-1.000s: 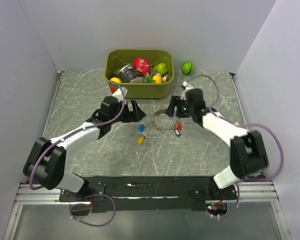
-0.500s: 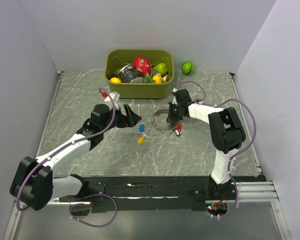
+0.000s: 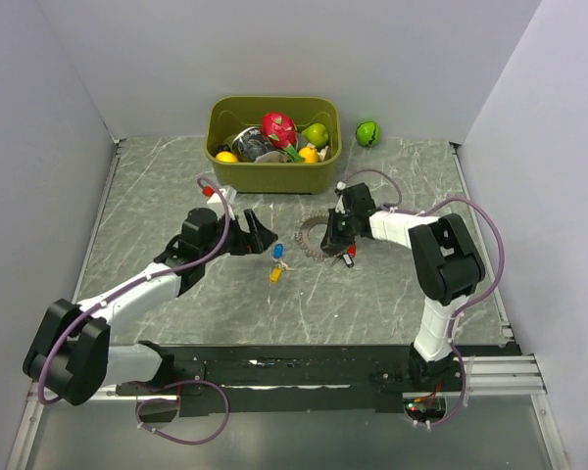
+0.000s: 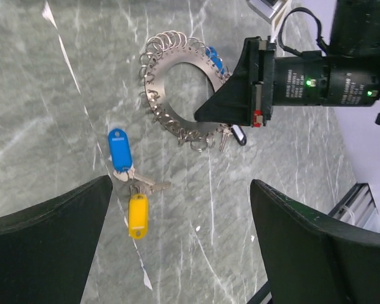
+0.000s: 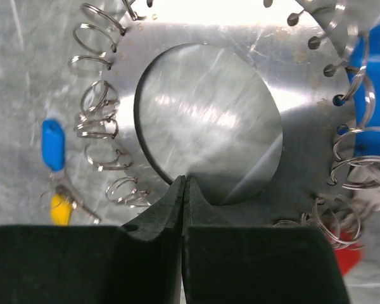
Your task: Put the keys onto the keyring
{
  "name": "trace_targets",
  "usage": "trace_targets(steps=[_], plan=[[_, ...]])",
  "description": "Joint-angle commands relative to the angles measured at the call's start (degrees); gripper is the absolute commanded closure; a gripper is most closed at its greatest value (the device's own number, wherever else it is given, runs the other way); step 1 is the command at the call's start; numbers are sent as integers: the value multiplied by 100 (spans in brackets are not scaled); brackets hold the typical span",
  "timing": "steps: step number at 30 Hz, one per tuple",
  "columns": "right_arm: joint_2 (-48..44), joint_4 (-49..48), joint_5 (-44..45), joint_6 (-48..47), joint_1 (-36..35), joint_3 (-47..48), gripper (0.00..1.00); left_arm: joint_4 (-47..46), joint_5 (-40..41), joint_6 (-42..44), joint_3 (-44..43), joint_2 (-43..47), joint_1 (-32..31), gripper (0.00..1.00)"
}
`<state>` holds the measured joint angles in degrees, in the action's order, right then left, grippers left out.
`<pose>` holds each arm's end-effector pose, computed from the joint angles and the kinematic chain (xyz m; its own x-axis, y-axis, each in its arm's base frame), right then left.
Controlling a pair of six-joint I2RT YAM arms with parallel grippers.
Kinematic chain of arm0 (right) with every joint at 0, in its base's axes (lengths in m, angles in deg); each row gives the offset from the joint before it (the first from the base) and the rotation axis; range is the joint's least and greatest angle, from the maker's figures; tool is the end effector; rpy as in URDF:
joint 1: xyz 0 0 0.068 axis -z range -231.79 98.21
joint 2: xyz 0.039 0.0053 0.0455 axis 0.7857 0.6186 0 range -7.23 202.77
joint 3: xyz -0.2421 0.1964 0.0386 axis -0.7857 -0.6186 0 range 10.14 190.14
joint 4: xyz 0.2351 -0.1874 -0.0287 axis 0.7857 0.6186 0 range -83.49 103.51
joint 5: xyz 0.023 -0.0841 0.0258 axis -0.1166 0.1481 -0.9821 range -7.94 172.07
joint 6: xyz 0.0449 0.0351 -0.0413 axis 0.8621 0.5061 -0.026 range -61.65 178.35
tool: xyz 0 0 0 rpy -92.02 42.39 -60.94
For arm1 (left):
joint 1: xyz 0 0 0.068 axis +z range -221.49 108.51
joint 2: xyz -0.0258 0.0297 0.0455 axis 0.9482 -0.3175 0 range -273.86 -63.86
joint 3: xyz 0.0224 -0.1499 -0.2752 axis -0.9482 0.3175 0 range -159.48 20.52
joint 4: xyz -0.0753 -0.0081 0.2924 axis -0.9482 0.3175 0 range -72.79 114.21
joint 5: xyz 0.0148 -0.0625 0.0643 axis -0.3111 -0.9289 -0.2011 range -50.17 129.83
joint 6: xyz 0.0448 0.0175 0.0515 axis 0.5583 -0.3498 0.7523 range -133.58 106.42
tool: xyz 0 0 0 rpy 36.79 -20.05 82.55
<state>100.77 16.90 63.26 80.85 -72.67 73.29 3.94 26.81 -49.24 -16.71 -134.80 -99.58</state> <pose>0.3992 0.1722 0.1389 -0.9040 0.0428 -0.4255 -0.1767 0.8686 0.4628 0.2714 -0.1596 0.2480 -0.6262 -0.3096 -0.7156 0.3445 0.7135 -0.6102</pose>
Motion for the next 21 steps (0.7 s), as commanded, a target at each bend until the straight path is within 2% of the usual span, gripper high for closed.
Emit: trace_targets(steps=[1, 8, 15, 18, 19, 21], plan=[[-315, -37, -605, 456, -249, -566, 99, -430, -342, -161, 163, -52, -3, 4], [-604, -371, -607, 694, -373, -673, 99, -931, -728, -292, 428, 19, -29, 4], [-1167, -178, -194, 536, -355, -471, 96, -1238, -1045, -170, 252, -412, -222, 3], [-1413, -248, -219, 378, -320, -602, 93, -1510, -1282, -64, 190, -666, -354, 4], [-1492, -283, -281, 299, -285, -664, 90, -1607, -1709, 6, 129, -754, -441, 1], [-1703, -528, -473, 159, -241, -917, 85, -1669, -1932, 226, 6, -1018, -547, 1]])
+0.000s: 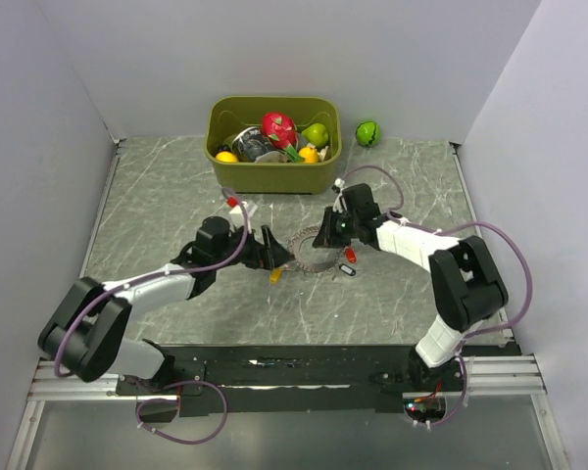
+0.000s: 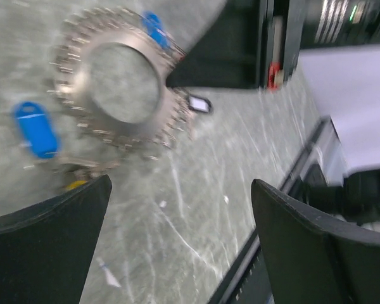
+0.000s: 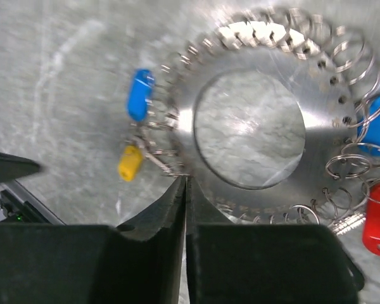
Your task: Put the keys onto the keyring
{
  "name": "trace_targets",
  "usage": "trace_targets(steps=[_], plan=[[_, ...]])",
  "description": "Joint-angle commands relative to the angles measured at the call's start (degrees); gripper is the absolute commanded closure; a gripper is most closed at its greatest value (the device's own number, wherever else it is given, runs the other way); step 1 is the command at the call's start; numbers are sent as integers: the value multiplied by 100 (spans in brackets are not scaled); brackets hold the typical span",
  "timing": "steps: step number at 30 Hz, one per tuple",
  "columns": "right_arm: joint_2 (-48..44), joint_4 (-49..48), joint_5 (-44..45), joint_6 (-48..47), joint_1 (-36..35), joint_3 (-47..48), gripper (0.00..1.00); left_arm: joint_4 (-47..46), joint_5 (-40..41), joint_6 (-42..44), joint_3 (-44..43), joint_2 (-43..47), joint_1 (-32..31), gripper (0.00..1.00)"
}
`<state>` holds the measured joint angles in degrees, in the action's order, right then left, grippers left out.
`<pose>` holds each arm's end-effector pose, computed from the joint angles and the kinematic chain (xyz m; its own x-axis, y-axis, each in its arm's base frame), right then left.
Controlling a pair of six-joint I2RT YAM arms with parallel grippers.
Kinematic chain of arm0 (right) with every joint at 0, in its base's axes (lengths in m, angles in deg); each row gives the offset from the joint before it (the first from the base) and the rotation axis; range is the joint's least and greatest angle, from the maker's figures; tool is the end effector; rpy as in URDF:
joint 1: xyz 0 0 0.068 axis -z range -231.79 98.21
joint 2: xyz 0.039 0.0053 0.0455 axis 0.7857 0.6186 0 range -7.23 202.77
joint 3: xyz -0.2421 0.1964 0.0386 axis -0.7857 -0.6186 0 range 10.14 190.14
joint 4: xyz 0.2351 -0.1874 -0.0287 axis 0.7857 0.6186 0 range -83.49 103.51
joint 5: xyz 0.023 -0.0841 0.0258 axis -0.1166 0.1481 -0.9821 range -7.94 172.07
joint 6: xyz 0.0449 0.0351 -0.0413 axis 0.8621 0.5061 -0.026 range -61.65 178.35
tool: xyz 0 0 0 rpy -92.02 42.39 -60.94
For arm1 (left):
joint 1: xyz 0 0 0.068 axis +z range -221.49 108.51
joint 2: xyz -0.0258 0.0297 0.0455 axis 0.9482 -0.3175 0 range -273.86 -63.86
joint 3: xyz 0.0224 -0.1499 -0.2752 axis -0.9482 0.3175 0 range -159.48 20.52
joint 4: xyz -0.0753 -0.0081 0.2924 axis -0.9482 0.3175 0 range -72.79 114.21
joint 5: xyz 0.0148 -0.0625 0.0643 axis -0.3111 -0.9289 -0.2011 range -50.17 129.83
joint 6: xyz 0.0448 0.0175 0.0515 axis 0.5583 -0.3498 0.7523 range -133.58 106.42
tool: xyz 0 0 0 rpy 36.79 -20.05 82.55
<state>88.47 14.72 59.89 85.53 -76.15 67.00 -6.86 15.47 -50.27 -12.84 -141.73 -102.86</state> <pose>0.3545 0.1844 0.1914 -0.8746 0.0682 -0.4800 -0.2437 0.7940 0.5570 0.2621 -0.1876 0.2100 -0.7195 -0.1989 -0.6654 0.4668 0.5710 -0.6753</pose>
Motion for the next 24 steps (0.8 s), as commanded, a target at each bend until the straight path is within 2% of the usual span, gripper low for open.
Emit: trace_targets(steps=[1, 3, 6, 12, 16, 20, 24], plan=[[-534, -398, -364, -345, 142, -377, 79, -581, -1016, 407, -503, -395, -324, 3], [-710, -757, -620, -450, 177, -666, 70, -563, -1123, 566, -601, -580, -395, 6], [-807, -1065, -911, -512, 247, -886, 62, -703, -1203, 636, -680, -738, -474, 10], [-728, -1365, -1491, -547, 335, -966, 58, -617, -1282, 768, -969, -1178, -501, 22], [-623, -1523, -1720, -687, 327, -949, 53, -274, -1203, 961, -1277, -1477, -510, 24], [-509, -1401, -1518, -863, 327, -905, 41, -54, -1036, 1032, -1392, -1539, -510, 25], [-298, -1331, -1553, -969, 318, -826, 39, -114, -1018, 944, -1305, -1556, -510, 29]])
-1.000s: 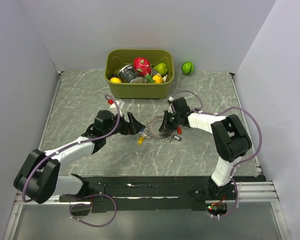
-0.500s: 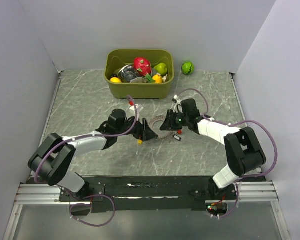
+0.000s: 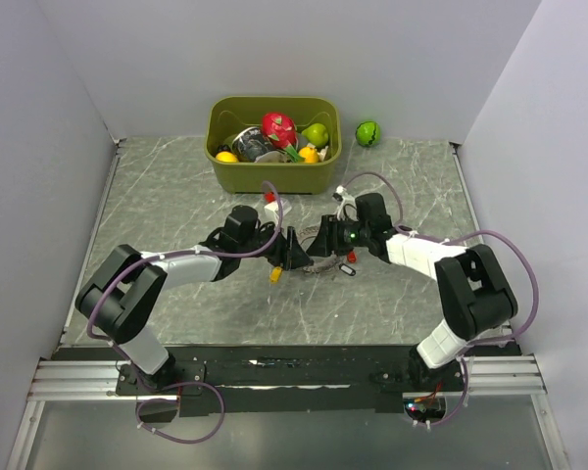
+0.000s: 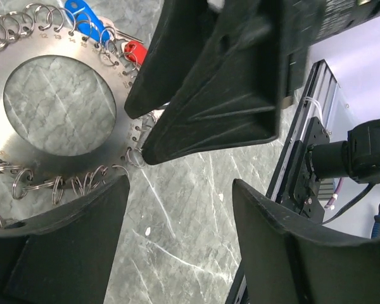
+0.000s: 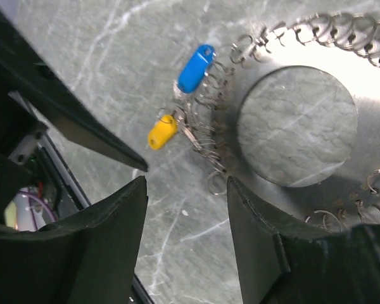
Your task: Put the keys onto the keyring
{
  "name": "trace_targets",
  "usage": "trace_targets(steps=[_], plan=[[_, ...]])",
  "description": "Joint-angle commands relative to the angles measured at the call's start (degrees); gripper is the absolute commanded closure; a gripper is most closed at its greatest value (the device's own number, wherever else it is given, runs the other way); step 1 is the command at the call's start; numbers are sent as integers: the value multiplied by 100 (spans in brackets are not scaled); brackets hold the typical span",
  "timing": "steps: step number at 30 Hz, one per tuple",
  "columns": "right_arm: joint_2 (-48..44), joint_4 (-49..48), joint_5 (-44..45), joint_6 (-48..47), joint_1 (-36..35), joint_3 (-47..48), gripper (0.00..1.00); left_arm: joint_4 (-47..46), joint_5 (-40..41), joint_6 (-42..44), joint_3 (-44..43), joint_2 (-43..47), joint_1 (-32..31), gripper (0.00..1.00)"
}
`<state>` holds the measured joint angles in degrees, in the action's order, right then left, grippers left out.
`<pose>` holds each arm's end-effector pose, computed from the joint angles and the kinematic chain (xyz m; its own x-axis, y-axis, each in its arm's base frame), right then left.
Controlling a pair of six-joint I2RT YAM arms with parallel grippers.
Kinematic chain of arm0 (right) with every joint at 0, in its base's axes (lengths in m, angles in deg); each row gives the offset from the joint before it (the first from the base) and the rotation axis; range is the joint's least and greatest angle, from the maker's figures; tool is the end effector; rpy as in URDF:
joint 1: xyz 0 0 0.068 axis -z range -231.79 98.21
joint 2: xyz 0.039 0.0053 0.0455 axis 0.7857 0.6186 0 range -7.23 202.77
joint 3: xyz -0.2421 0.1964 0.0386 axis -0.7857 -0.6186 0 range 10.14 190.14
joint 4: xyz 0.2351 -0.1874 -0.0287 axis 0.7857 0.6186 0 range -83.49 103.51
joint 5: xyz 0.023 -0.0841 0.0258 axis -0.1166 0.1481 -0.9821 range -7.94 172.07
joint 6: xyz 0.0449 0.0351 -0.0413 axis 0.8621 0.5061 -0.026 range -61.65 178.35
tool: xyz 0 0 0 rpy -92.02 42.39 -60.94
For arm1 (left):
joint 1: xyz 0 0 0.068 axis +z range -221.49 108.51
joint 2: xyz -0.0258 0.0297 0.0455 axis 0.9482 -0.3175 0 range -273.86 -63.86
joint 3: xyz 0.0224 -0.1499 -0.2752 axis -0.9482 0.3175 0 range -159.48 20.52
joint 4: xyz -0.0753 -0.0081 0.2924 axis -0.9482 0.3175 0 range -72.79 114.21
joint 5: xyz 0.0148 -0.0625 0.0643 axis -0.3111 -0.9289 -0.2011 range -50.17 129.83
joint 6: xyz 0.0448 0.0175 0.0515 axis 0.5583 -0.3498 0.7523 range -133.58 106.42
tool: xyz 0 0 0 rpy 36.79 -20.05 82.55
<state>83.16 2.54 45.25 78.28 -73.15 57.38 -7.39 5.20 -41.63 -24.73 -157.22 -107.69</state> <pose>0.3285 0.1655 0.1910 -0.7999 -0.0199 -0.5998 -0.4804 0.6203 0.6201 0.2923 -0.2545 0.1969 -0.7102 0.0403 -0.7028 0.6487 0.4252 -0.6312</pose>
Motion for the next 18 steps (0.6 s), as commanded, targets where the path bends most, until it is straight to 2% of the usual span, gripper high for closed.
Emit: trace_targets(steps=[1, 18], plan=[[355, -104, -141, -269, 1, 153, 39, -97, 0, 2, -89, 11, -27, 28], [1112, -447, -344, -138, -254, 435, 40, -335, 18, -236, 430, 152, -27, 27]])
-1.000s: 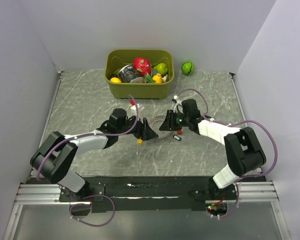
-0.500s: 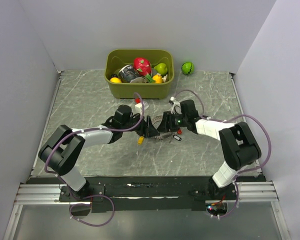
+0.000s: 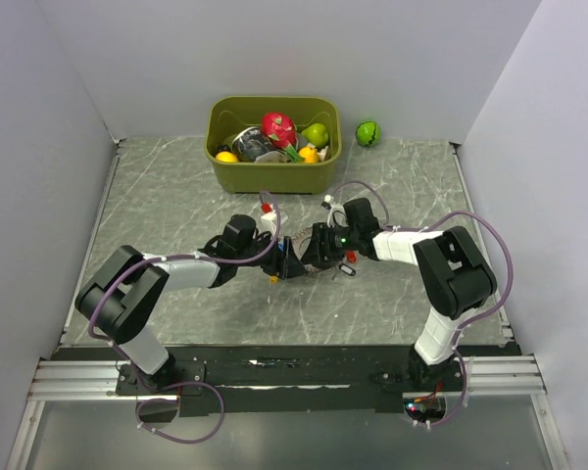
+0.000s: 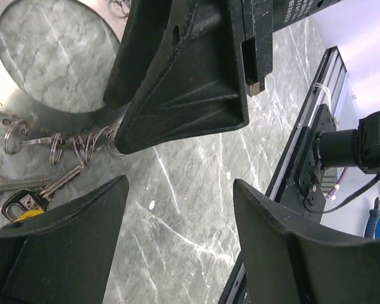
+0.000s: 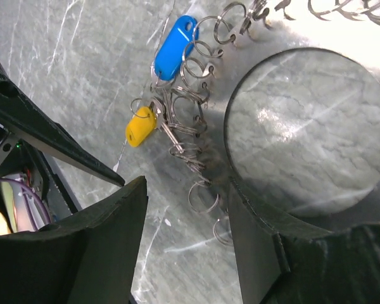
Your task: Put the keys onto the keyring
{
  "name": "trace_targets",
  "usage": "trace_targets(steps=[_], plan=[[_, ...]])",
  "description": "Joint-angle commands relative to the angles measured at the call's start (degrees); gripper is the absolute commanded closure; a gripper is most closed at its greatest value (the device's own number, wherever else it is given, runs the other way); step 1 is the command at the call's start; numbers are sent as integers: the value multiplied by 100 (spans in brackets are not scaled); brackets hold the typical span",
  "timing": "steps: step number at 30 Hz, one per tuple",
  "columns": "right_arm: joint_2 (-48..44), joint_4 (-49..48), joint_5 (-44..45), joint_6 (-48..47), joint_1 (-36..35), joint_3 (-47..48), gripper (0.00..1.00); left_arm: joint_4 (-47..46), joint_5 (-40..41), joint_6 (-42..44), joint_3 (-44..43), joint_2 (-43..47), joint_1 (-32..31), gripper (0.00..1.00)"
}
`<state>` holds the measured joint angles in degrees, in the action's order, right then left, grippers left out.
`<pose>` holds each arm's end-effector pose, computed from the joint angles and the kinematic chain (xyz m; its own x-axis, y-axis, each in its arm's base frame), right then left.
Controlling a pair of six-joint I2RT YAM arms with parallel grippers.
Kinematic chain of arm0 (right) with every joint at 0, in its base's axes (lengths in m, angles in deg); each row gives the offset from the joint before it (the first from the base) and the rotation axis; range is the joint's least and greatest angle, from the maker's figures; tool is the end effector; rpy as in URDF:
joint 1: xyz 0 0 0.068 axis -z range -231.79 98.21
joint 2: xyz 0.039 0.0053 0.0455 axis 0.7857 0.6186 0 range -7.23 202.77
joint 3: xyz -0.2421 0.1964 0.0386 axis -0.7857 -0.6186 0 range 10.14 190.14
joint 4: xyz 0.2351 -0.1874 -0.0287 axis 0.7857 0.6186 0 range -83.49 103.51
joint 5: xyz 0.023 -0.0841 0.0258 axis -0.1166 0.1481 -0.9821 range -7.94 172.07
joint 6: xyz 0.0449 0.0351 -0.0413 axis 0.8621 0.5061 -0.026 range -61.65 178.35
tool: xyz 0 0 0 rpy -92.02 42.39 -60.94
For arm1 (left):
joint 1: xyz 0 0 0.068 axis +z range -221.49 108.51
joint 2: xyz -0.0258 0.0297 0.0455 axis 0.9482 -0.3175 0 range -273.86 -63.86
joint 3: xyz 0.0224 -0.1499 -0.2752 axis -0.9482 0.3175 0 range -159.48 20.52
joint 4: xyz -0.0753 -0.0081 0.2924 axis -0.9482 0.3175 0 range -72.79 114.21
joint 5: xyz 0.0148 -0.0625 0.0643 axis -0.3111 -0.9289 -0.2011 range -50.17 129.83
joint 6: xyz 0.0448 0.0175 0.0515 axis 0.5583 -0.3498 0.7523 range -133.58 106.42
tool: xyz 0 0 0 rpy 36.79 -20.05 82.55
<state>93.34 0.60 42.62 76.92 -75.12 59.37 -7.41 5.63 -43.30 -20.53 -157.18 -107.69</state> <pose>0.3399 0.1865 0.1430 -0.8478 -0.0979 -0.5212 -0.4698 0.5946 0.6525 0.2787 -0.2442 0.1721 -0.7665 0.0528 -0.6401 0.5876 0.4601 -0.6656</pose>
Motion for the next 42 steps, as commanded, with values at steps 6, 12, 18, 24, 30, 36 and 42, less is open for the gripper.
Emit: trace_targets(steps=[6, 12, 18, 24, 30, 36, 42], plan=[[243, -279, -169, 24, -75, 280, 42, -341, -8, -87, 10, 156, -27, 28], [278, -261, -301, -29, -110, 254, 45, -561, -131, -210, 107, 226, -18, 27], [226, -358, -319, -29, -145, 104, 49, -640, -193, -272, 80, 261, -9, 27], [235, -279, -319, -81, -172, 131, 53, -658, -158, -281, 151, 367, -9, 27], [199, -68, -170, -248, -172, 148, 55, -579, -122, -193, 133, 385, 0, 27], [41, 29, 50, -144, -163, 113, 53, -535, -35, -184, 45, 156, 0, 28], [-354, -182, 270, 225, -66, -71, 49, -465, 27, -193, -78, -2, 0, 29]])
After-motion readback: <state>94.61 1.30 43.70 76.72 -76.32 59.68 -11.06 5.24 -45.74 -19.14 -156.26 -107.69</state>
